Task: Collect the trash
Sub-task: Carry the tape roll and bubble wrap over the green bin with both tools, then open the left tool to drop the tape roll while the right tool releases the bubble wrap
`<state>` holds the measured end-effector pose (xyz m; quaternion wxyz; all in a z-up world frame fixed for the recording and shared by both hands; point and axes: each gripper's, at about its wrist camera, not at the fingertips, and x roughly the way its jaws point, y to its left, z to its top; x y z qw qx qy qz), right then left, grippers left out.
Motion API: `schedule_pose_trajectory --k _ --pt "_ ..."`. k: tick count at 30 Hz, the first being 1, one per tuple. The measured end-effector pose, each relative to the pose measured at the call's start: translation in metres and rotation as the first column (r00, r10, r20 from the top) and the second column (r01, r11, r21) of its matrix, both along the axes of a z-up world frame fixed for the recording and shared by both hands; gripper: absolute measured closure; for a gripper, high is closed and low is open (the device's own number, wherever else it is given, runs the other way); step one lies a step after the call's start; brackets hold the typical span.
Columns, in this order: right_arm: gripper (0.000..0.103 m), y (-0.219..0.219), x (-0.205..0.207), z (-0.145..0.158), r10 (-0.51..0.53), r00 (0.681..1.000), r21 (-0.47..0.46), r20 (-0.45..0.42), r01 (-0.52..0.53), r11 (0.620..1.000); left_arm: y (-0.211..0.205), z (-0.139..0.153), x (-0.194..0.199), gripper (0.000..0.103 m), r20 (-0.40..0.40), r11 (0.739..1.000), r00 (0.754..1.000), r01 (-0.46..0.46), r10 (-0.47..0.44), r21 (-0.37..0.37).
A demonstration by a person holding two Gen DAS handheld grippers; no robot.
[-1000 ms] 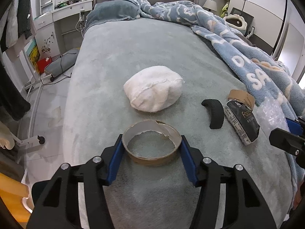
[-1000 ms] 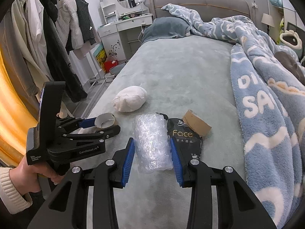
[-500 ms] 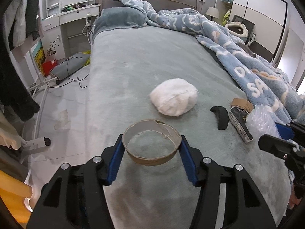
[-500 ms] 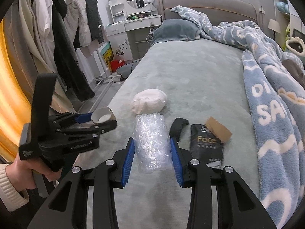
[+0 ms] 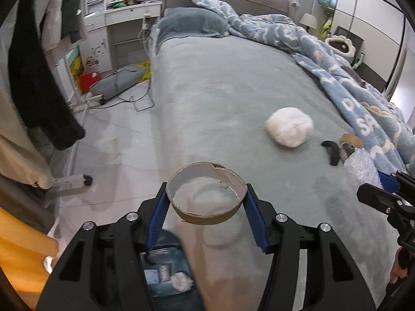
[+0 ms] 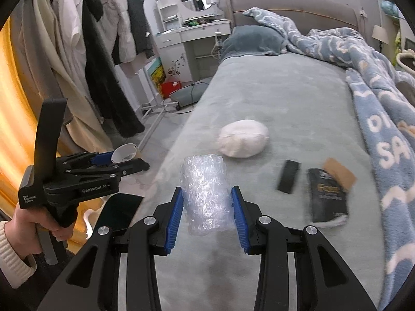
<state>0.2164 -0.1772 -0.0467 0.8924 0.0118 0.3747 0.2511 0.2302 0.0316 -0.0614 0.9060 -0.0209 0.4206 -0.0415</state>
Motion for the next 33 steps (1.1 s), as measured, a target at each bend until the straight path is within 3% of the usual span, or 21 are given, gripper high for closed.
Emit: schedule_pose_trajectory --k 6,11,26,33 --pt "0.065 0.037 0.003 0.001 0.044 0.999 0.001 0.009 -0.044 0.999 0.042 -0.011 -0.003 0.044 -0.07 0.997 0.995 -0.064 0.067 0.036" --pt "0.065 0.07 0.004 0.0 0.085 0.996 0.0 -0.006 -0.085 0.996 0.067 -0.021 -0.008 0.044 -0.133 0.996 0.987 -0.085 0.086 0.009" --pt "0.065 0.147 0.002 -0.017 0.203 0.976 0.017 -0.081 -0.202 0.979 0.111 -0.059 -0.026 0.043 -0.277 0.996 0.957 -0.077 0.087 0.048" --pt "0.065 0.182 0.006 -0.029 0.248 0.961 0.003 -0.123 -0.249 0.968 0.127 -0.085 -0.035 0.043 -0.366 0.997 0.928 -0.06 0.073 0.047"
